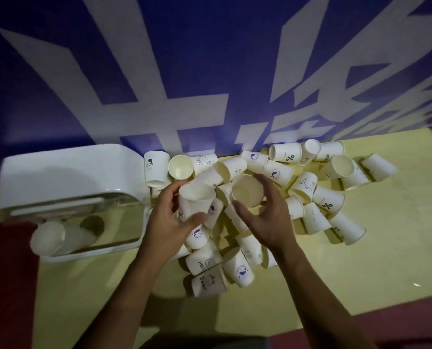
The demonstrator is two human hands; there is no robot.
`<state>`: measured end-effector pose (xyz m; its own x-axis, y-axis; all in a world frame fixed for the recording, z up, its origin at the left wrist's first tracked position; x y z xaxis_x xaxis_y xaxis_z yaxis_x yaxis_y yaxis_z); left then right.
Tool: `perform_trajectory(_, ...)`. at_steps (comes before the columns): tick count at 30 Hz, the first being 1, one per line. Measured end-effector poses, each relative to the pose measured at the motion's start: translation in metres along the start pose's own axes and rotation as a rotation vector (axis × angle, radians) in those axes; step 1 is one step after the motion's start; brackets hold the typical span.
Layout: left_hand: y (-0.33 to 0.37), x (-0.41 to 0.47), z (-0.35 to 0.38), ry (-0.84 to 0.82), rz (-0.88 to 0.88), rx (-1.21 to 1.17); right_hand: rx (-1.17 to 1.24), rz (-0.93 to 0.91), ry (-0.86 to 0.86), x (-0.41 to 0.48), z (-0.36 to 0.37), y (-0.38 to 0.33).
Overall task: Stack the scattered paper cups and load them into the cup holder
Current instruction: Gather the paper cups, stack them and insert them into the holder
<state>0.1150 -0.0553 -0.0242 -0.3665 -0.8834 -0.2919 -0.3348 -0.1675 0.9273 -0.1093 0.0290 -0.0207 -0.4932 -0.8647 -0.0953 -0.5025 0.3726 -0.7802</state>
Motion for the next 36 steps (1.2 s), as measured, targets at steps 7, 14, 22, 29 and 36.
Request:
perform_trajectory(7,-0.029,-0.051,-0.089,0.075,0.052,-0.090,0.062,-0.048,-0.046,-0.059,0.067,-0.068)
perform_trajectory(14,-0.070,-0.100,-0.203,0.193,0.098,0.072,0.110,-0.118,-0.122,-0.105,0.162,-0.147)
perform_trajectory(22,-0.098,-0.120,-0.284,0.326,0.135,0.107,0.132,-0.163,-0.189,-0.130,0.233,-0.198)
perform_trajectory(29,-0.091,-0.098,-0.294,0.386,0.244,0.194,0.152,-0.136,-0.149,-0.128,0.240,-0.207)
perform_trajectory(36,-0.126,-0.068,-0.281,0.238,0.086,0.331,0.138,-0.105,-0.125,-0.125,0.235,-0.204)
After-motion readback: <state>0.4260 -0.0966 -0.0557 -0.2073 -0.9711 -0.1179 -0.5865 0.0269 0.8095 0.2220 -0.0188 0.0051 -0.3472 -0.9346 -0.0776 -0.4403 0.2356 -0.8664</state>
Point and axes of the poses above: each hand's wrist, its own x-axis towards the middle knuckle, its own z-axis out of the palm, y = z × x, the point moved 4 cm from there along x, towards the middle knuckle, and after that the axes turned 2 degrees about -y, right-handed, at the moved point
